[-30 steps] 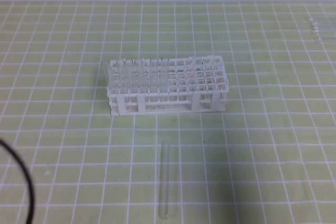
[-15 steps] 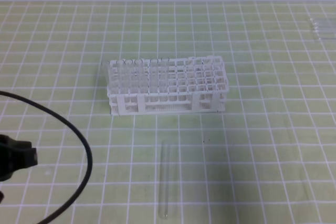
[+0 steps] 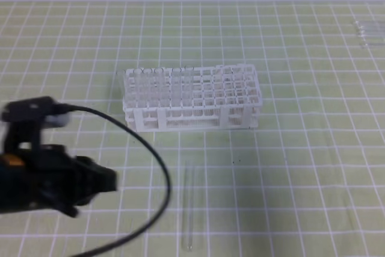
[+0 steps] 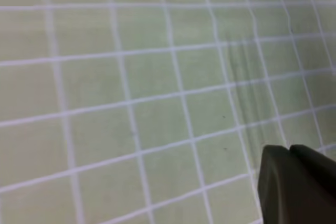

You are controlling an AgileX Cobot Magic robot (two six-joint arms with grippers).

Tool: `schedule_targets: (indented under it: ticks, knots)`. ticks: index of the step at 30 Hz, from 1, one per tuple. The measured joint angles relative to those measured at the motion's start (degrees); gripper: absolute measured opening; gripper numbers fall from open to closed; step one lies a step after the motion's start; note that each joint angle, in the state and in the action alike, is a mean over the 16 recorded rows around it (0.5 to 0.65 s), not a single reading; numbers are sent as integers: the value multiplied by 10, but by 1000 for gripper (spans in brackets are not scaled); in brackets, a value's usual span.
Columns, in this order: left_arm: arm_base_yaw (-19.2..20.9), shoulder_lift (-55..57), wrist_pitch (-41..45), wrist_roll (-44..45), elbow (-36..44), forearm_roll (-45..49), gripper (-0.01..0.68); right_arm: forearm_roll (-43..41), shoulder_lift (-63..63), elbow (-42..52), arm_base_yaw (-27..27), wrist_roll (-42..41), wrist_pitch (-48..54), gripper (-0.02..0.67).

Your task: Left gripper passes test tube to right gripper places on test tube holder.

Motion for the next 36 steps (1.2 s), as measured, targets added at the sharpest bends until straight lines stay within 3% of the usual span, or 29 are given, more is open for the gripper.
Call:
schedule_targets:
  ticks: [9, 19, 27, 36]
  knots:
    - [-139, 142, -24, -89, -73, 37, 0, 22, 7, -1, 0, -24, 14, -2]
    - [-247, 271, 115, -285, -237, 218, 0, 11, 7, -1, 6, -25, 28, -2]
    - [-285, 327, 205, -348, -316, 301, 2, -6, 7, -1, 17, -26, 27, -2]
    - [-286, 349, 210, -332, -327, 294, 17, -19, 7, -1, 23, -26, 20, -2]
